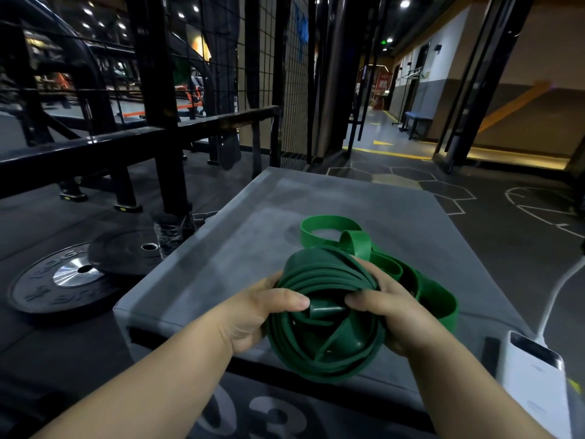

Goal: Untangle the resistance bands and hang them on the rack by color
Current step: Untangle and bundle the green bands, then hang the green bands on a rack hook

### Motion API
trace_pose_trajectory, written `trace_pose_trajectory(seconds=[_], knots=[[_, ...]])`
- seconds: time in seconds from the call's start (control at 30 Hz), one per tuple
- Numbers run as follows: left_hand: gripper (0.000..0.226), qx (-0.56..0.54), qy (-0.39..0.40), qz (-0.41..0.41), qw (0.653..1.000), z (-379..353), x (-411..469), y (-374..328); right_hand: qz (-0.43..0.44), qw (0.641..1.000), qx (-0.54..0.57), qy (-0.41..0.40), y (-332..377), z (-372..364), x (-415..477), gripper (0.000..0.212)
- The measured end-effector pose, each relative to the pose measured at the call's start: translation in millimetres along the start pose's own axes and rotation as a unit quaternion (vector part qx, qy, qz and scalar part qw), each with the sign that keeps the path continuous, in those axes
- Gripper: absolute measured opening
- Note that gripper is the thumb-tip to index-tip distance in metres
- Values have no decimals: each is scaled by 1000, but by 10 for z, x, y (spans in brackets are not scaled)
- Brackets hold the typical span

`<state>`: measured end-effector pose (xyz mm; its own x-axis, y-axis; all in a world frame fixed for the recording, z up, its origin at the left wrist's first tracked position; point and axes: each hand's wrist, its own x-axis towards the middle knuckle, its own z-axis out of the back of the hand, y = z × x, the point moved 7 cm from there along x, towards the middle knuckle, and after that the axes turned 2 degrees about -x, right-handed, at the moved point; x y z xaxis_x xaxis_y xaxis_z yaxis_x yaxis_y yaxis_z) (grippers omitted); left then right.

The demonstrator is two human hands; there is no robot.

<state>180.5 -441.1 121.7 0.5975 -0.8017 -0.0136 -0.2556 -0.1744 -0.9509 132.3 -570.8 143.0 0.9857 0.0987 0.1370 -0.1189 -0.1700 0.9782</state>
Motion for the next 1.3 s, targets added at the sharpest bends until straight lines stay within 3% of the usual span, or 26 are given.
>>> trace_pose_trajectory(seconds=[0.17, 0.3, 0.4, 0.5, 0.6, 0.7, 0.8, 0.9, 1.07, 1.3], knots=[[60, -52, -3, -33, 998, -10, -103, -100, -12, 1000, 0, -6, -5, -111, 35, 64], [46, -88, 11, -63, 994, -10, -224, -211, -15, 1000, 3, 7, -12, -291, 67, 46], [49, -91, -1, -64, 994, 63, -336, -270, -6, 1000, 22, 17, 6, -452, 97, 39], [64, -91, -28, -51, 994, 138, -457, -307, 6, 999, 36, -3, 45, -567, 163, 53], [61, -99, -52, -50, 992, 182, -570, -348, -4, 997, 57, -49, 84, -631, 264, 72], [58, -95, -86, -73, 989, 282, -731, -489, -10, 997, 64, -40, 158, -833, 371, 75], [74, -41, -122, -77, 989, 430, -933, -691, -8, 997, 68, -35, 272, -1033, 489, 69], [92, -12, -121, -89, 989, 545, -1154, -910, -3, 997, 71, 3, 421, -1284, 633, 79], [71, -42, -94, -154, 983, 655, -1636, -1258, 7, 995, -1, 104, 682, -1888, 904, 85], [62, -29, -270, -276, 922, 893, -2309, -1719, 23, 978, 12, 205, 897, -2834, 1238, 81]])
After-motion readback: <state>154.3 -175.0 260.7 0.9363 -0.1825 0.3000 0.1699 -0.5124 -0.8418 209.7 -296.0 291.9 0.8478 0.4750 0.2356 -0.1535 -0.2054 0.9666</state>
